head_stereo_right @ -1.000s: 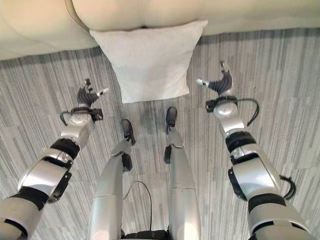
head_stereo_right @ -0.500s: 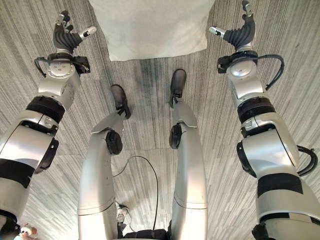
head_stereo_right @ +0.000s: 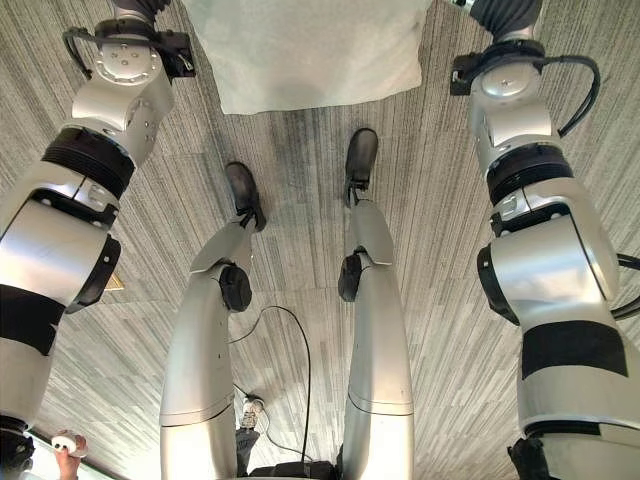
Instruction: Pick up all the scattered cushions and arrange them neatly on the sofa.
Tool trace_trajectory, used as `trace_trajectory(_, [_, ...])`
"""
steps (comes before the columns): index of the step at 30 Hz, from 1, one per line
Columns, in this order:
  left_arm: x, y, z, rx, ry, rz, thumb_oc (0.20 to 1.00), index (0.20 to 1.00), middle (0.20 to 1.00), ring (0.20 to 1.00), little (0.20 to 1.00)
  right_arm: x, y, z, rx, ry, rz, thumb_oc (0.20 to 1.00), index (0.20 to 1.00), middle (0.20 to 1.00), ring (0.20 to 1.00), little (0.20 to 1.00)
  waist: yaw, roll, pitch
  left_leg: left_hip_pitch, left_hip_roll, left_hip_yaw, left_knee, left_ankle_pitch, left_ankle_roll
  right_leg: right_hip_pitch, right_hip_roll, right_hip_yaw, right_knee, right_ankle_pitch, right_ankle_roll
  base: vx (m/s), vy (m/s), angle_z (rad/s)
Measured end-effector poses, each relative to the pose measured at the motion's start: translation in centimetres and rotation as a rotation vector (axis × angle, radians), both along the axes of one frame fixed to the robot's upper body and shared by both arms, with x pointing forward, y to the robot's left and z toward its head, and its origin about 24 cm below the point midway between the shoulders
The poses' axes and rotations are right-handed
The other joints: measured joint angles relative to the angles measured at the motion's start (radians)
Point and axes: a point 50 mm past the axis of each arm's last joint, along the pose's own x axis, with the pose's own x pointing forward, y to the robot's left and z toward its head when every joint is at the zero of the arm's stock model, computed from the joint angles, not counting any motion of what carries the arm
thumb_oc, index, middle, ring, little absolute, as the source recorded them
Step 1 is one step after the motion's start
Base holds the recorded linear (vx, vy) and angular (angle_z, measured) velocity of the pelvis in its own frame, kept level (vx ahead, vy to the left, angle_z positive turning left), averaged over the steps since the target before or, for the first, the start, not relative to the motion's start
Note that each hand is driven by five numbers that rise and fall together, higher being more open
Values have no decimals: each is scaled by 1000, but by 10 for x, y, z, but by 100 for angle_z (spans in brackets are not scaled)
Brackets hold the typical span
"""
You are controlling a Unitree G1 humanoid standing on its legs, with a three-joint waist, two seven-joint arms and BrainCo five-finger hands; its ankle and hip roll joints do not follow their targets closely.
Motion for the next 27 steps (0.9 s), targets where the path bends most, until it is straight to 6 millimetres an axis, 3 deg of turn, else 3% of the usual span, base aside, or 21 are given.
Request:
trace_trajectory(1, [0, -2, 0, 6, 0, -2, 1000, 1000, 1000, 1000, 1000, 0, 1, 0, 2, 2, 3, 1000, 1000, 1000, 1000, 1000, 2, 0, 0, 0, 0, 0, -4, 2, 1, 0, 0, 0, 0, 1, 0, 0, 0, 0])
trace_trajectory(3, [-2, -32, 6, 8, -5, -78, 1000, 1000, 1000, 1000, 1000, -2, -2, 11, 26, 2, -7, 1000, 1000, 1000, 1000, 1000, 29, 1, 0, -1, -2, -2, -9, 7, 0, -2, -1, 0, -1, 1, 0, -2, -23, 4])
trace_trajectory(6, [-3, -50, 3, 28, -1, -117, 1000, 1000, 1000, 1000, 1000, 0, 0, 10, 49, 10, 9, 1000, 1000, 1000, 1000, 1000, 55, 3, -1, -1, -13, -13, -26, 19, -5, -4, -7, -6, 0, 1, 0, -10, -33, 7])
trace_trajectory(14, [-8, -56, 9, 29, -33, -151, 1000, 1000, 1000, 1000, 1000, 6, 30, 6, 58, 10, 96, 1000, 1000, 1000, 1000, 1000, 70, 8, 0, -11, -23, -22, -38, 31, -9, -17, -19, -16, 13, -5, -5, -5, -8, 5])
trace_trajectory(15, [-8, -55, 7, 26, -35, -148, 1000, 1000, 1000, 1000, 1000, 6, 33, 7, 57, 3, 104, 410, 410, 410, 410, 410, 68, 10, -1, -10, -23, -22, -38, 31, -9, -17, -19, -16, 13, -6, -5, 4, -9, 4])
trace_trajectory(16, [-8, -56, 6, 20, -39, -154, 501, 501, 501, 501, 501, 6, 39, 9, 70, -7, 132, 200, 200, 200, 200, 200, 69, 14, 1, -10, -27, -25, -36, 32, -9, -17, -22, -17, 22, -10, -4, 7, -1, 6])
trace_trajectory(17, [-9, -56, 5, 5, -42, -170, 200, 200, 200, 200, 200, 4, 44, 12, 83, -27, 166, 200, 200, 200, 200, 200, 65, 21, 2, -10, -29, -29, -33, 33, -9, -17, -24, -19, 31, -15, -3, 6, 1, 7])
trace_trajectory(22, [-9, -34, -6, -28, -59, -166, 200, 200, 200, 200, 200, 1, 45, 7, 94, -55, 209, 200, 200, 200, 200, 200, 57, 30, 0, -10, -29, -37, -14, 32, -11, -17, -27, -24, 56, -25, -5, 5, 1, 2])
trace_trajectory(27, [-17, -26, -16, -55, -100, -211, 200, 200, 200, 200, 200, -4, 45, -10, 99, -79, 278, 200, 200, 200, 200, 200, 49, 31, -1, 19, -29, -42, -8, 34, -12, 14, -29, -27, 61, -26, -9, 0, 0, 0])
